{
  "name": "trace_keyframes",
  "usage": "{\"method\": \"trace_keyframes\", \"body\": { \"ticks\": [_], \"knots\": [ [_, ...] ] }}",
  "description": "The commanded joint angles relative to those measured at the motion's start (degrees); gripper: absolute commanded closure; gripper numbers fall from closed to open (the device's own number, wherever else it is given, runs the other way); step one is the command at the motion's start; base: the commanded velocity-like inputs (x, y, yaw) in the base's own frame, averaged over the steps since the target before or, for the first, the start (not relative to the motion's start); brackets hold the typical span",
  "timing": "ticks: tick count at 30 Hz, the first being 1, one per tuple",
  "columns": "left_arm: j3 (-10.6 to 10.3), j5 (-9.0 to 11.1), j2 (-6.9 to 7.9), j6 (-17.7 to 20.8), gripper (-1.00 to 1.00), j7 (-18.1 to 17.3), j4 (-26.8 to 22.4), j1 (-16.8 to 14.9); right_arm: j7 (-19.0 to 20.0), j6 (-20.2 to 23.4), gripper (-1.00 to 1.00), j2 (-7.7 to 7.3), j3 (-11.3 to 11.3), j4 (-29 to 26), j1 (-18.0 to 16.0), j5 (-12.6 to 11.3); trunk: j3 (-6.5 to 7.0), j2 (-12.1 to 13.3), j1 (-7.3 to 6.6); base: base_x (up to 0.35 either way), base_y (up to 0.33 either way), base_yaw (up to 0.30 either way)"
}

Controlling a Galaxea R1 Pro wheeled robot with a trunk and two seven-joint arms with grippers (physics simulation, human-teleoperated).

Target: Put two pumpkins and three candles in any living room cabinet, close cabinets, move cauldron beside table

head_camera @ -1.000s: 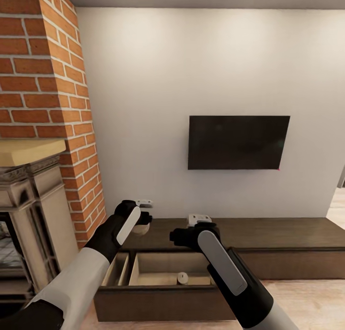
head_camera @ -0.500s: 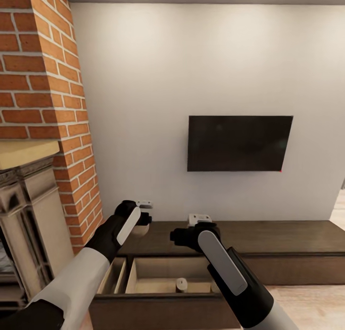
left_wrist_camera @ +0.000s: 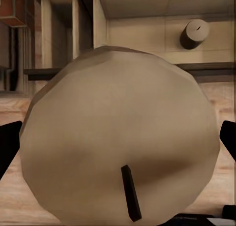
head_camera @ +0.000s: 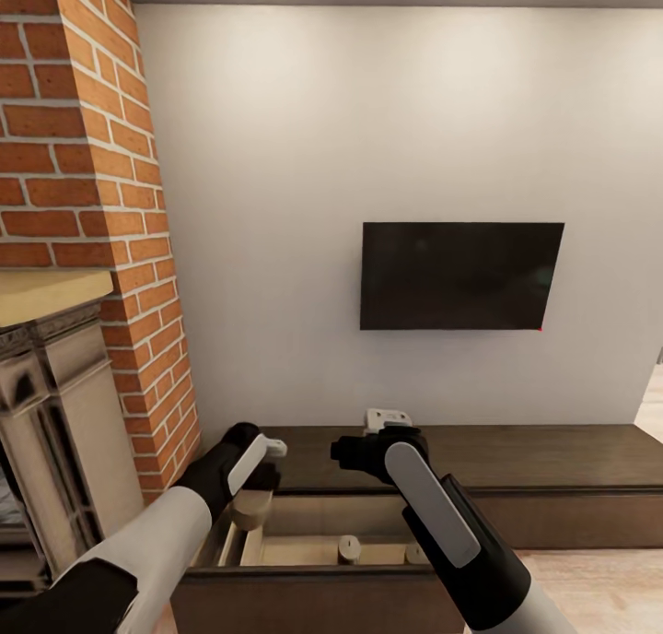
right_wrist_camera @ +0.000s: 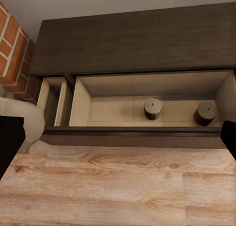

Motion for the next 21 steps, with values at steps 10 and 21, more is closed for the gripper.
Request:
{"method": "trace_keyframes", "body": {
  "ticks": [10, 21],
  "knots": [
    [-0.35, 0.51, 0.09, -1.06, 1.0, -0.91, 0.29, -0.06, -0.58, 0.3, -1.0, 0.01, 0.01, -0.36, -0.05, -0.47, -1.13, -2.46, 1.34, 0.0, 0.0, 0.0],
    [-0.67, 0.2, 0.13, -5.08, 1.0, -3.96, 0.41, -0.05, -0.54, -0.28, -1.0, 0.08, 0.2, -1.43, -0.05, -0.38, -3.1, -6.87, 3.75, 0.0, 0.0, 0.0]
  ]
}}
